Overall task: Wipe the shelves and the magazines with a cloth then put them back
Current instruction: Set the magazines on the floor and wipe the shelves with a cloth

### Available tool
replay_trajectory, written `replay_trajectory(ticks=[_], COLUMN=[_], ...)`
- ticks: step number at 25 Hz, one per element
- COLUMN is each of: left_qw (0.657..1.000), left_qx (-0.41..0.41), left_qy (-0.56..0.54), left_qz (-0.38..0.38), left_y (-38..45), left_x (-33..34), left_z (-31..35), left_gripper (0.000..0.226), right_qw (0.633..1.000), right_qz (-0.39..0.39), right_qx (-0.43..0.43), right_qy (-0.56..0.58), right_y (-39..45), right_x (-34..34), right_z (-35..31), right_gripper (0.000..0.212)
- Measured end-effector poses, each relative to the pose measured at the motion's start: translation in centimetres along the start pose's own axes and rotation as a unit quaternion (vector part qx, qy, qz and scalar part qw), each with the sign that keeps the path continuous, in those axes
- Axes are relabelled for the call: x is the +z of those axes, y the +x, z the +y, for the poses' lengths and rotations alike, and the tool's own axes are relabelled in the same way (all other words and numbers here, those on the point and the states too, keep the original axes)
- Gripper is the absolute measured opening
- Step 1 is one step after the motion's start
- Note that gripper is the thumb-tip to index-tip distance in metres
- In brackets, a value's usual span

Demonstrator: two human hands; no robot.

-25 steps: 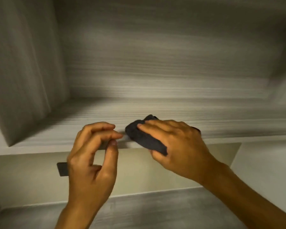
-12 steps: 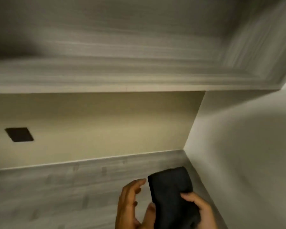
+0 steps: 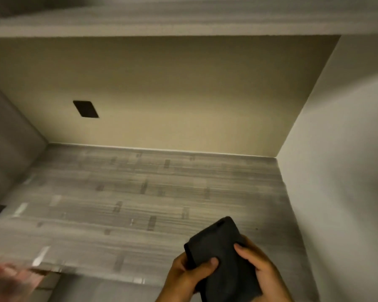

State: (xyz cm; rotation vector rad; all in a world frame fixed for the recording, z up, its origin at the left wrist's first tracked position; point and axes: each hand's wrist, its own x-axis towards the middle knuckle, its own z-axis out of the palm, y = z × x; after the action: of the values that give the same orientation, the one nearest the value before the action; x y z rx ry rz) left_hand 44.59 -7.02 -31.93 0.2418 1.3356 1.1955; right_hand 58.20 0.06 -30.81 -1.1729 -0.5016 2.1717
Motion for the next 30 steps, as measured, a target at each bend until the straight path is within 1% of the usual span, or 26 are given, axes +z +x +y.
replay_trajectory(ticks=[1,2,3,4,5,6,7,8,10,13,15,17,19,20,21,22,23,24,26,27,28,30], left_qw=[0.999,0.998,0.997,0.997,0.997,0.996,0.995,0.994,0.991,0.992,0.992,0.992,0.993,0.994,0.994,0.996,0.997,0.997,0.998,0.998,0.998,0.998], left_qx=[0.006,0.017,0.025,0.026,0.019,0.016,0.027,0.051,0.082,0.105,0.124,0.124,0.109,0.096,0.077,0.054,0.042,0.035,0.034,0.039,0.041,0.040], left_qy=[-0.004,-0.003,0.001,-0.001,0.004,0.005,0.015,0.025,0.040,0.031,0.022,-0.003,-0.029,-0.052,-0.072,-0.077,-0.069,-0.065,-0.056,-0.041,-0.030,-0.011], left_qz=[-0.032,-0.057,-0.069,-0.075,-0.080,-0.086,-0.092,-0.095,-0.093,-0.060,-0.028,0.008,0.029,0.030,0.021,0.004,-0.008,-0.006,0.012,0.015,0.023,0.040], left_y=[-0.1,0.2,0.7,1.2,1.6,1.9,2.2,2.3,0.8,-2.4,-5.1,-8.2,-11.7,-14.0,-16.1,-17.9,-19.8,-21.8,-25.1,-26.3,-27.5,-28.9], left_x=[-0.5,-0.8,-1.0,-1.0,-1.1,-1.1,-1.1,-1.2,-1.8,-4.6,-6.5,-7.7,-8.2,-8.3,-8.5,-8.7,-8.9,-9.1,-10.0,-10.3,-10.7,-11.8], left_z=[-0.3,-0.8,-1.5,-2.1,-2.5,-2.4,-2.4,-2.7,-2.6,-2.1,-3.3,-5.4,-8.1,-10.0,-11.8,-13.8,-15.8,-17.4,-19.8,-20.6,-21.3,-22.4], left_gripper=[0.048,0.055,0.059,0.059,0.057,0.055,0.051,0.046,0.038,0.030,0.027,0.025,0.018,0.015,0.022,0.036,0.047,0.051,0.045,0.042,0.039,0.035], right_qw=[1.000,0.996,0.983,0.951,0.900,0.856,0.833,0.823,0.832,0.860,0.856,0.853,0.863,0.880,0.897,0.911,0.920,0.928,0.944,0.950,0.955,0.972], right_qz=[0.005,0.026,0.065,0.106,0.142,0.147,0.118,0.068,-0.015,-0.081,-0.116,-0.144,-0.164,-0.174,-0.176,-0.171,-0.155,-0.126,-0.054,-0.030,-0.023,-0.030], right_qx=[-0.018,-0.054,-0.104,-0.163,-0.221,-0.268,-0.298,-0.300,-0.253,-0.216,-0.189,-0.172,-0.157,-0.145,-0.125,-0.103,-0.086,-0.077,-0.066,-0.062,-0.062,-0.030], right_qy=[-0.023,-0.064,-0.139,-0.242,-0.347,-0.416,-0.452,-0.478,-0.493,-0.454,-0.467,-0.472,-0.450,-0.418,-0.386,-0.361,-0.349,-0.341,-0.319,-0.305,-0.288,-0.232], right_y=[-0.1,-0.3,-0.4,-0.8,-1.2,-1.8,-2.3,-2.6,-3.1,-3.8,-4.9,-7.2,-10.4,-12.7,-14.9,-16.6,-18.0,-19.2,-20.4,-20.7,-21.1,-22.2], right_x=[-0.1,-0.3,-0.8,-1.3,-1.8,-1.7,-1.6,-1.7,-1.2,0.8,1.5,1.4,0.3,-0.7,-1.6,-2.7,-4.0,-4.9,-6.0,-6.2,-6.3,-6.2], right_z=[0.4,0.9,1.7,2.7,3.7,4.6,5.6,6.2,7.1,8.9,10.9,13.2,15.6,16.8,18.1,19.6,21.2,22.9,25.7,26.6,27.6,29.7], right_gripper=[0.036,0.032,0.033,0.037,0.041,0.045,0.050,0.055,0.061,0.065,0.069,0.071,0.072,0.074,0.075,0.077,0.077,0.075,0.062,0.057,0.056,0.058])
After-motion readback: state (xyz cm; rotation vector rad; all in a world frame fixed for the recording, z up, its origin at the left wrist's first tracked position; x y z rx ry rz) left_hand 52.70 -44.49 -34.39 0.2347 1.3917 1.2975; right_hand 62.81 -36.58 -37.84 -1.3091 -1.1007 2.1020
